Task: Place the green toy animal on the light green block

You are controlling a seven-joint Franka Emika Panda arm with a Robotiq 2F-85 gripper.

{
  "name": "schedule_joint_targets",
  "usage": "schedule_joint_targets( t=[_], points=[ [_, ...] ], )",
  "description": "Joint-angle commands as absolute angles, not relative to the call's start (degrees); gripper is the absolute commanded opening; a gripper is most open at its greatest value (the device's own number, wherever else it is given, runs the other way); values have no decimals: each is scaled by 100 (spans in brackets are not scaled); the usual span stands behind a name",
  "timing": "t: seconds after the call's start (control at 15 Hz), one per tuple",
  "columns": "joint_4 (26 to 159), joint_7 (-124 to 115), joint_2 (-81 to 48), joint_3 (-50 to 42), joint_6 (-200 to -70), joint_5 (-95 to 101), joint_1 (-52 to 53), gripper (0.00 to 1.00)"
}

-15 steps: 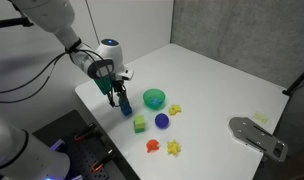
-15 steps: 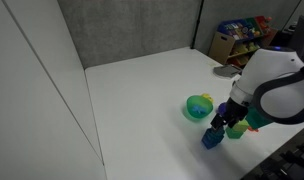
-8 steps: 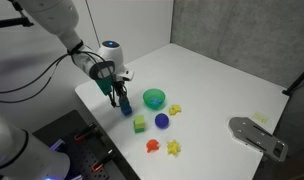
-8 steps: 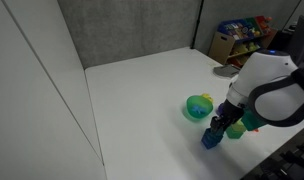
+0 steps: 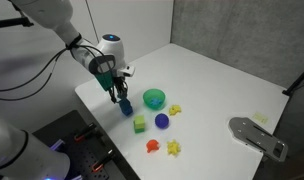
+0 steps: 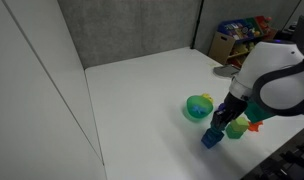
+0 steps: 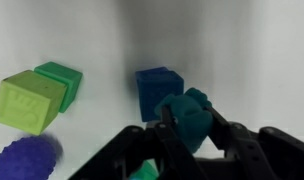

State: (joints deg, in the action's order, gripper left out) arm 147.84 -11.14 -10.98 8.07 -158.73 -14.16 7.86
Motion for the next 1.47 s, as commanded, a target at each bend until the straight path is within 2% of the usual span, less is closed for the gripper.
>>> schedule_joint_targets(
  t=[0.0,0.33,0.8,1.4],
  points=[
    [14898,-830,-428,747,-15273,-1485,538,13],
    [14949,-614,-79,284,-15013,-1198,197,13],
    [14880,-519,-354,-298,-15010,-452,-267,13],
    [15074,-515,-729,-466,-15072,232,-313,13]
  ],
)
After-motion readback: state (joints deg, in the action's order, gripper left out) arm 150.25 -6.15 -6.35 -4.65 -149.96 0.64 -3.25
